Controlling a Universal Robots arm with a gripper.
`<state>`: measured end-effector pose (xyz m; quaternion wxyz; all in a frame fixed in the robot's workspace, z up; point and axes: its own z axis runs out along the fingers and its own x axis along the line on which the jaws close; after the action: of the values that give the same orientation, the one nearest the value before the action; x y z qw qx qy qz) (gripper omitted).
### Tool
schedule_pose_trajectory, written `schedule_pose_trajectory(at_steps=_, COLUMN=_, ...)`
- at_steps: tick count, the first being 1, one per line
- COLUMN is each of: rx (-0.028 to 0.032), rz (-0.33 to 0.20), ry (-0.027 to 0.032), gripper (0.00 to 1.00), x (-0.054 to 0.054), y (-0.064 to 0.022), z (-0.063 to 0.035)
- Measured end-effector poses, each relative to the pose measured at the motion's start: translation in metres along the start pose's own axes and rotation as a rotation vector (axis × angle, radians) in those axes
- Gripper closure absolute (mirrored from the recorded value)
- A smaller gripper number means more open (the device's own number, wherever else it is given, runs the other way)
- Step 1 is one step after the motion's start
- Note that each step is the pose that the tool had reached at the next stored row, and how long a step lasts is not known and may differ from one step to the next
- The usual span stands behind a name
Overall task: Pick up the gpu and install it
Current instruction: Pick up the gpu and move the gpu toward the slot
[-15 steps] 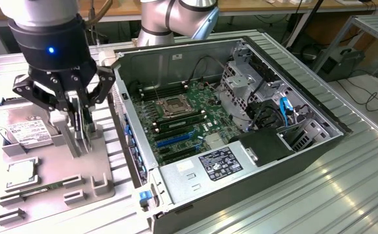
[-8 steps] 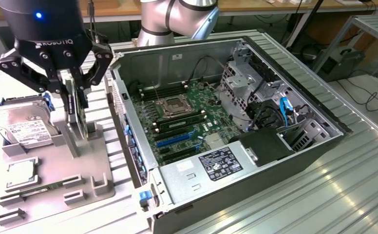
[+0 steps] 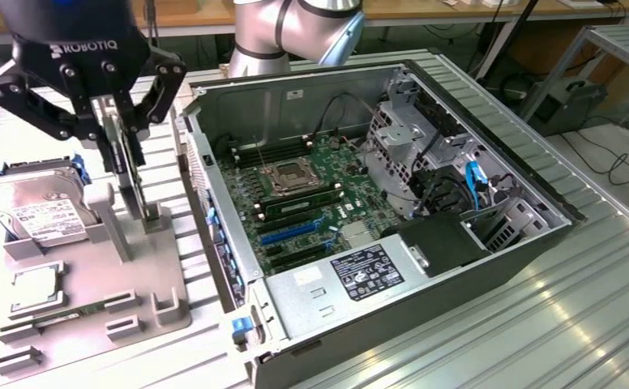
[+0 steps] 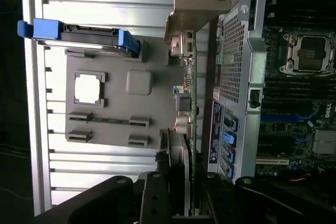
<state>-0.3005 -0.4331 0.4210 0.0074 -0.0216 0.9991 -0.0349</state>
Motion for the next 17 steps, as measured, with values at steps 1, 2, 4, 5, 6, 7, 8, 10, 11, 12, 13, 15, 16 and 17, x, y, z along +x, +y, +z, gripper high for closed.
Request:
schedule_pose_trajectory(at_steps=1, rx=0.0001, rz=-0.004, ry=-0.0002, gripper=0.72, x=0.000, y=-0.0005, z=-0.0068)
schedule_pose_trajectory(at_steps=2, rx=0.0002, rz=-0.008, ry=-0.0006, gripper=0.72, x=0.000, y=-0.0011, z=-0.0157)
schedule_pose_trajectory(at_steps=4, rx=0.0008, rz=-0.011, ry=-0.0006, gripper=0.72, x=0.000, y=-0.0017, z=-0.0240)
schedule_pose_trajectory(at_steps=5, rx=0.0008, rz=-0.011, ry=-0.0008, gripper=0.72, x=0.000, y=-0.0018, z=-0.0259)
schedule_pose_trajectory(at_steps=6, rx=0.0008, rz=-0.011, ry=-0.0009, gripper=0.72, x=0.000, y=-0.0018, z=-0.0259)
schedule_pose_trajectory(at_steps=7, rx=0.0008, rz=-0.011, ry=-0.0008, gripper=0.72, x=0.000, y=-0.0018, z=-0.0260)
schedule_pose_trajectory(at_steps=8, rx=0.0008, rz=-0.011, ry=-0.0008, gripper=0.72, x=0.000, y=-0.0018, z=-0.0260)
schedule_pose_trajectory(at_steps=10, rx=0.0014, rz=-0.011, ry=-0.0005, gripper=0.72, x=-0.001, y=-0.0016, z=-0.0261)
schedule_pose_trajectory(at_steps=11, rx=0.0018, rz=-0.011, ry=-0.0006, gripper=0.72, x=-0.003, y=-0.0015, z=-0.0259)
schedule_pose_trajectory(at_steps=12, rx=0.0026, rz=-0.007, ry=-0.0003, gripper=0.72, x=-0.007, y=-0.0017, z=-0.0254)
schedule_pose_trajectory(at_steps=13, rx=0.0026, rz=0.002, ry=0.0001, gripper=0.72, x=-0.009, y=-0.0017, z=-0.0250)
schedule_pose_trajectory(at_steps=15, rx=0.0032, rz=0.036, ry=0.0027, gripper=0.72, x=-0.013, y=-0.0015, z=-0.0239)
schedule_pose_trajectory(at_steps=16, rx=0.0032, rz=0.038, ry=0.0029, gripper=0.72, x=-0.018, y=-0.0015, z=-0.0236)
schedule_pose_trajectory(at_steps=17, rx=0.0031, rz=0.038, ry=0.0028, gripper=0.72, x=-0.019, y=-0.0015, z=-0.0234)
